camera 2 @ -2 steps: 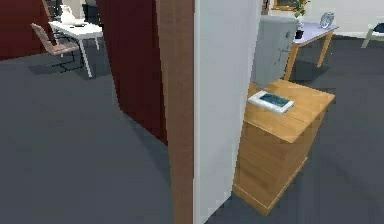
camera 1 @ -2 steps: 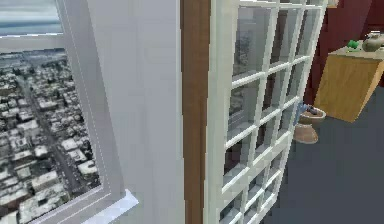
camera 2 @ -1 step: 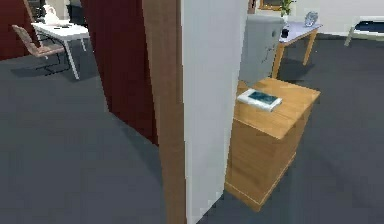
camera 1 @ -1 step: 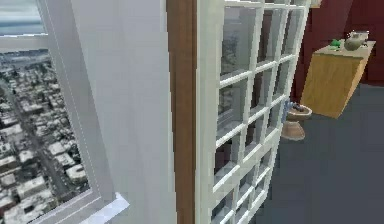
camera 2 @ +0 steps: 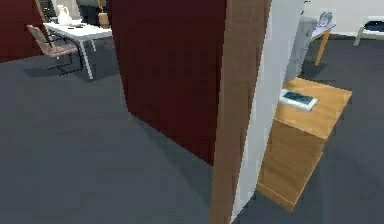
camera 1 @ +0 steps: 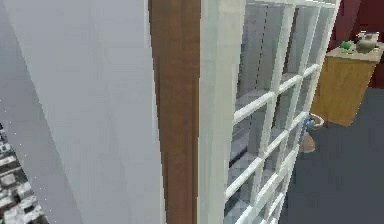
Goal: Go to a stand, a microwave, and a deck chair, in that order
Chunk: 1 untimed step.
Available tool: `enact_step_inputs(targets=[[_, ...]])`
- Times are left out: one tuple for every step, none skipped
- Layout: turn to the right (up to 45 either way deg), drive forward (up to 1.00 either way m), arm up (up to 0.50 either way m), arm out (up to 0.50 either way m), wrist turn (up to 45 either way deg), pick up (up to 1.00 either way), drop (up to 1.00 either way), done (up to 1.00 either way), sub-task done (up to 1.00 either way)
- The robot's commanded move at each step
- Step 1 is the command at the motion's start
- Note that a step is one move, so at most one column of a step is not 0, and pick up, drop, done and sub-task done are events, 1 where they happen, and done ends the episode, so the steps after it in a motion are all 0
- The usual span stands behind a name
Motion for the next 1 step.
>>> enact_step_inputs(targets=[[45.0,0.0,0.0,0.0,0.0,0.0,0.0,0.0,0.0]])
